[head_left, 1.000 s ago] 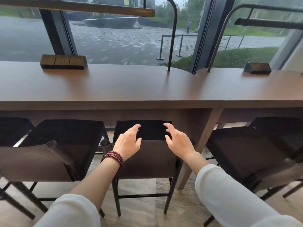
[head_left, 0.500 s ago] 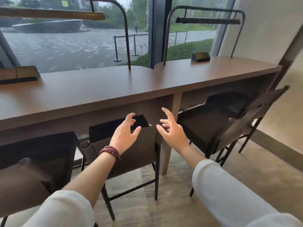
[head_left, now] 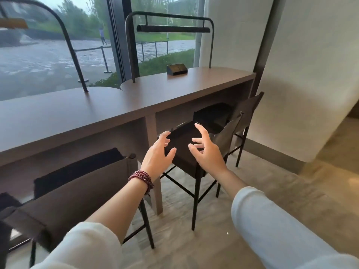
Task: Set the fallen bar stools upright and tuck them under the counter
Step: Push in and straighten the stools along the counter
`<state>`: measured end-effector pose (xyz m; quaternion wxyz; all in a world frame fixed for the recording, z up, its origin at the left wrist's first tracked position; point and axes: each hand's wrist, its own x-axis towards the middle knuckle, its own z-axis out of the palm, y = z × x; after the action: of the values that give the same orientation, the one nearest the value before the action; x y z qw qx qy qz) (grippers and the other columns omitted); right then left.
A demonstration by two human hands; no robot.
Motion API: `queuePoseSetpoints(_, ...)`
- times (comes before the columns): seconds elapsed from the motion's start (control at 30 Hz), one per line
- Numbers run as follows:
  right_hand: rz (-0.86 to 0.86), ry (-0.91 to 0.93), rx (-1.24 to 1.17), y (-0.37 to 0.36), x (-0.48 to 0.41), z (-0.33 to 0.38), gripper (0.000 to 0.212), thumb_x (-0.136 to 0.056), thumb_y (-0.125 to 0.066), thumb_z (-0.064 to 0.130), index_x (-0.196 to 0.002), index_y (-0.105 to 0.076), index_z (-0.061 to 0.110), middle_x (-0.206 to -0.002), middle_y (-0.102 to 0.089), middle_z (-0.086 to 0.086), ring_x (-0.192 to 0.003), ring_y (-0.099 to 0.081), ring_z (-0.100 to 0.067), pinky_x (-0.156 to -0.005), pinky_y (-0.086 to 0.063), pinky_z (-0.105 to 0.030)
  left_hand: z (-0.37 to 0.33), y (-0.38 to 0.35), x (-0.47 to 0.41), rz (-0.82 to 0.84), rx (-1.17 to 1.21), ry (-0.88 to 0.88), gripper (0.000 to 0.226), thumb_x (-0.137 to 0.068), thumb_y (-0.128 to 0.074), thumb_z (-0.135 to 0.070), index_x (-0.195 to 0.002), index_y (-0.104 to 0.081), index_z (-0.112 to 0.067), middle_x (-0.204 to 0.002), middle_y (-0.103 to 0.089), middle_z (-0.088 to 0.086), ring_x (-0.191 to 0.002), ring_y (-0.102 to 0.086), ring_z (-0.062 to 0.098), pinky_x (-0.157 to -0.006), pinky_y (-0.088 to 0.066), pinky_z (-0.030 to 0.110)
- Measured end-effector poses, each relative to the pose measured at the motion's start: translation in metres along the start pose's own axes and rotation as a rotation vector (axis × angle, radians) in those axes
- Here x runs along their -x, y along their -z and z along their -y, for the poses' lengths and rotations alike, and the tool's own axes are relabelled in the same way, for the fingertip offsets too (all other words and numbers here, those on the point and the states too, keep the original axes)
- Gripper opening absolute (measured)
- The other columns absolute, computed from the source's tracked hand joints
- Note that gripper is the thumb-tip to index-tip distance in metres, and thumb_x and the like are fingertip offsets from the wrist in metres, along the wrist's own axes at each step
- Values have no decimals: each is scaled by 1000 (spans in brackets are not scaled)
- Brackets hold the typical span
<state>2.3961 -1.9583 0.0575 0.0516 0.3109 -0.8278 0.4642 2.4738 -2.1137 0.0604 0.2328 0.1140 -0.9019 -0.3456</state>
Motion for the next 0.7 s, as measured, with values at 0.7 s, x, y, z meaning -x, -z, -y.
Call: queuePoseSetpoints(0.7, 54, -140, -27, 172, -136, -223, 64, -93, -56, 33, -146, -21, 41, -132, -58, -3, -112, -59, -15, -97, -50, -38, -110, -249, -169, -66, 235, 91, 63, -88, -64, -14, -141, -31, -18, -132, -54, 5, -119, -54, 16, -95, -45, 25)
